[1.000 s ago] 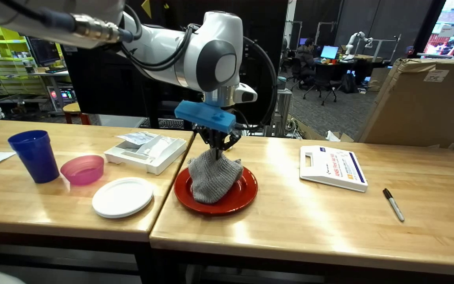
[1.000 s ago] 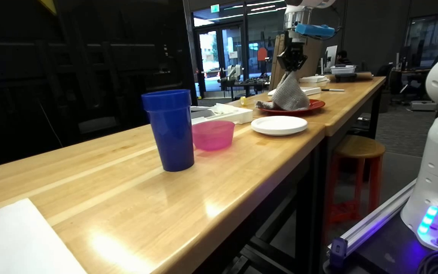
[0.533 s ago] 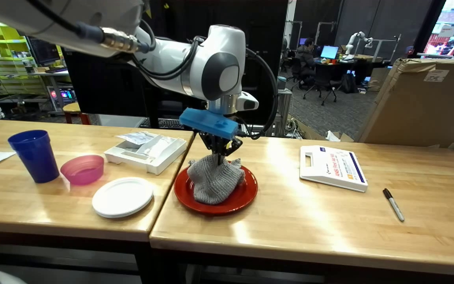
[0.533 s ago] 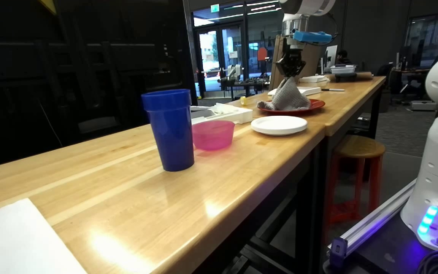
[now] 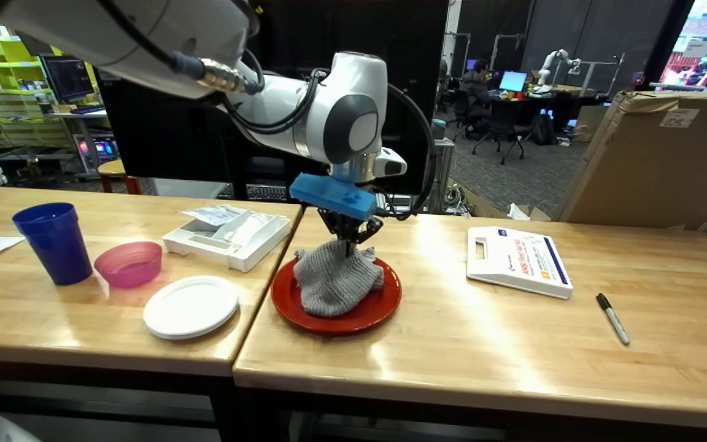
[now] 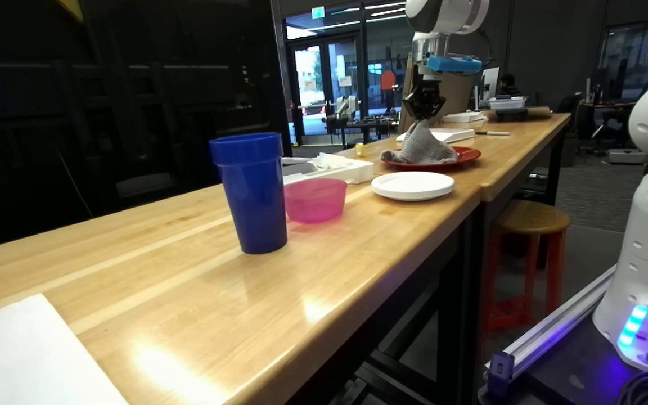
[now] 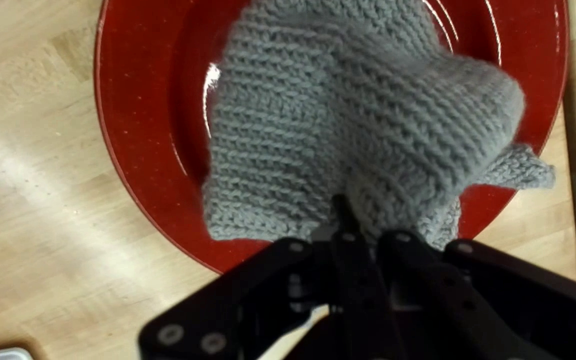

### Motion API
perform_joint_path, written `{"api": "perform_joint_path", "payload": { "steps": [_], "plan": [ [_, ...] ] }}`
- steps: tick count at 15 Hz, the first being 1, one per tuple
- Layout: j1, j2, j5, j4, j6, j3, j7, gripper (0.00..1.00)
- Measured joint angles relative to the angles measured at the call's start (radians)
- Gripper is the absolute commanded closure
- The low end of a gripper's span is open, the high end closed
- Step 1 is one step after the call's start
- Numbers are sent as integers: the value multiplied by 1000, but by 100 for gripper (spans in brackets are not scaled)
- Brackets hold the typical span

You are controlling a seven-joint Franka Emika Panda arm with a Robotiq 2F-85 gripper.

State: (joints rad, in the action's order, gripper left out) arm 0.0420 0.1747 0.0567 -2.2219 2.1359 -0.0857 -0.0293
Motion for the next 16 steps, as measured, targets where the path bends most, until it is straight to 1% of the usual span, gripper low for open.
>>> {"api": "perform_joint_path", "payload": {
  "steps": [4, 7, 10, 11, 16],
  "plan": [
    [-1, -49, -2, 46, 3, 7, -6, 99],
    [-3, -80, -1, 69, -26, 14, -6, 99],
    [-7, -114, -1, 72, -72, 24, -6, 99],
    [-7, -124, 0, 72, -83, 28, -6, 94],
    [-7, -134, 0, 74, -96, 33, -6, 94]
  ]
}}
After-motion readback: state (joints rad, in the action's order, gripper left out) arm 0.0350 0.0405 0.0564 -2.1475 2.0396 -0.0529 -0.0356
